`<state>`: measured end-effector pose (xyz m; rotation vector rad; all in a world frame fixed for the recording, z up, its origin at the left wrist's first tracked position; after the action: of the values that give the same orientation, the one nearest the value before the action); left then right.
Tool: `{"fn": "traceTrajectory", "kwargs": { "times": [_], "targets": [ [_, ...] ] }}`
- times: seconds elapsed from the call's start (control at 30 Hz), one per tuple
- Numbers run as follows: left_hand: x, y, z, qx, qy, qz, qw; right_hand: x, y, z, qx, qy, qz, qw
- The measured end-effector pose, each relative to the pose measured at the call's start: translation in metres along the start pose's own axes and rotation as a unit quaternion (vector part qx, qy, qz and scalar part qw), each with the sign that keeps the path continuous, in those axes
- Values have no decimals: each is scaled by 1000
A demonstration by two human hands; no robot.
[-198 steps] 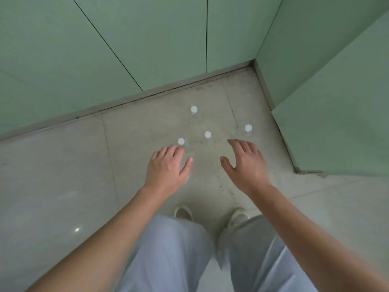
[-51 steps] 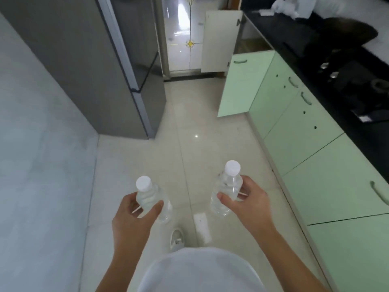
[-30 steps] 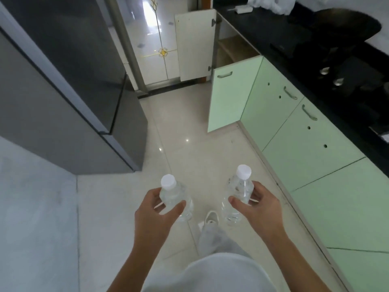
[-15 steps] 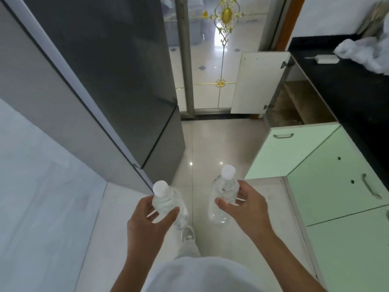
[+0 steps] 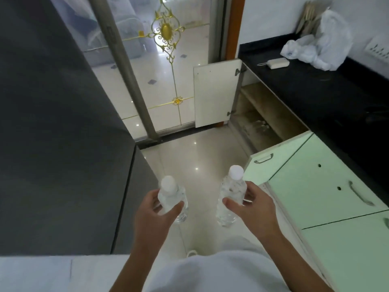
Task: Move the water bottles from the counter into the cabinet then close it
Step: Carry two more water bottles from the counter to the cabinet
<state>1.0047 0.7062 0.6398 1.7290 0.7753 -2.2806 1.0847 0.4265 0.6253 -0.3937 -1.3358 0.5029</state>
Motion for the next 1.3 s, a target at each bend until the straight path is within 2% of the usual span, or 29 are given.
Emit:
{"fn": "traceTrajectory", "kwargs": {
  "times": [0.13, 0.27, 0.6, 0.77, 0.9, 1.03, 1.17, 1.3],
  "targets": [
    [-24, 26, -65, 30, 18, 0, 999, 9, -3, -59, -14, 17, 10, 1000],
    [-31, 47, -133, 22, 9, 3, 1000, 20, 14, -138, -4, 10, 7, 1000],
    [-79, 64, -277, -87, -18, 18, 996, 113, 62, -344, 102, -90, 3, 991],
    [-104, 76, -338, -108, -12, 27, 994, 141, 64, -411, 102, -95, -19, 990],
    [-119, 104, -397, -58, -1, 6, 998, 130, 53, -451, 69, -66, -30, 995],
    [-133, 153, -465, 34, 20, -10, 999, 102, 30, -481, 16, 6, -31, 999],
    [-147, 217, -529, 164, 34, -34, 985, 75, -2, -495, -85, 105, -27, 990],
    [-161, 288, -577, 298, 44, -77, 951, 53, -30, -490, -201, 202, -26, 958]
  ]
}}
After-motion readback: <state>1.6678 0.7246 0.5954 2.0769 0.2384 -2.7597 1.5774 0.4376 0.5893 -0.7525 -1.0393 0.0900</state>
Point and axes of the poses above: each hand's wrist, its own z-axis away from the middle knuckle, its own y-axis out of the palm, x = y × z, the point moved 8 cm from there along -z, towards the middle knuckle, and after that the axes turned 7 degrees about z, right-handed, at the moved point
